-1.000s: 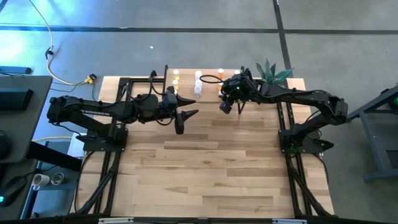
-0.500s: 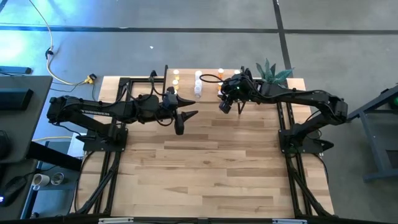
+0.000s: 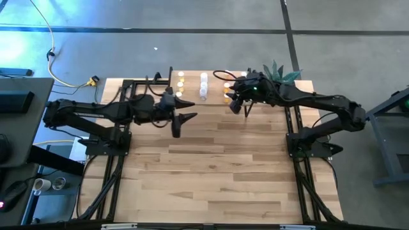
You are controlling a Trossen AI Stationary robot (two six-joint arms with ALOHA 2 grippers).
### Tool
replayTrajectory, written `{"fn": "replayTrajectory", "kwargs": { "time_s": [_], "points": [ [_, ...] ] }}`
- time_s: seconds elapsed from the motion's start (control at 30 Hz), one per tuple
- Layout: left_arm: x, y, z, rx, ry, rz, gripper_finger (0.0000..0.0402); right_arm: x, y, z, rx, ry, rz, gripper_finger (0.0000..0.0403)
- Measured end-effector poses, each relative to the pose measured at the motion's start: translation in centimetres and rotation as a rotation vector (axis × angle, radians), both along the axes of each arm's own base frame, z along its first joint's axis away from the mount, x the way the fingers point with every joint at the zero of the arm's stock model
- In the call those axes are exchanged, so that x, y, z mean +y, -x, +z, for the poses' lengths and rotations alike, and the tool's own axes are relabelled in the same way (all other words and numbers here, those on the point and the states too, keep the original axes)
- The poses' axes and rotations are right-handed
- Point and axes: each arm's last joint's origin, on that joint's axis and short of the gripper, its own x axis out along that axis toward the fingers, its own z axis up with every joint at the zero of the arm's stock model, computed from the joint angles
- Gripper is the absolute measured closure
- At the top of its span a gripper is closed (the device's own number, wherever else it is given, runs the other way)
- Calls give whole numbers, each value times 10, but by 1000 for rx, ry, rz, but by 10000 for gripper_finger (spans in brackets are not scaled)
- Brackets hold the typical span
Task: Pick and place medicine bottles onto shelf by color
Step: Return to Home Position
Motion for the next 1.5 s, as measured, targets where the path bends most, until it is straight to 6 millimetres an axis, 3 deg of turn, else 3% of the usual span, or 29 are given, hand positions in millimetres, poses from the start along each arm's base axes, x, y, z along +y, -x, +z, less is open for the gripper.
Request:
{"fn": "replayTrajectory", "kwargs": {
  "time_s": [0.2,0.37,0.8,1.2,1.5],
  "points": [
    [-5,29,10,41,16,-69,206,22,14,28,-167,-30,21,256],
    [-10,46,5,112,16,-81,206,44,23,51,-327,-41,76,256],
    [-21,83,-93,57,38,-138,206,77,29,76,-535,-62,191,256],
    [-22,132,-139,-78,93,-112,206,71,49,92,-621,-37,162,256],
    [-23,145,-167,-141,98,-113,206,73,70,104,-684,-25,163,256]
  ]
}}
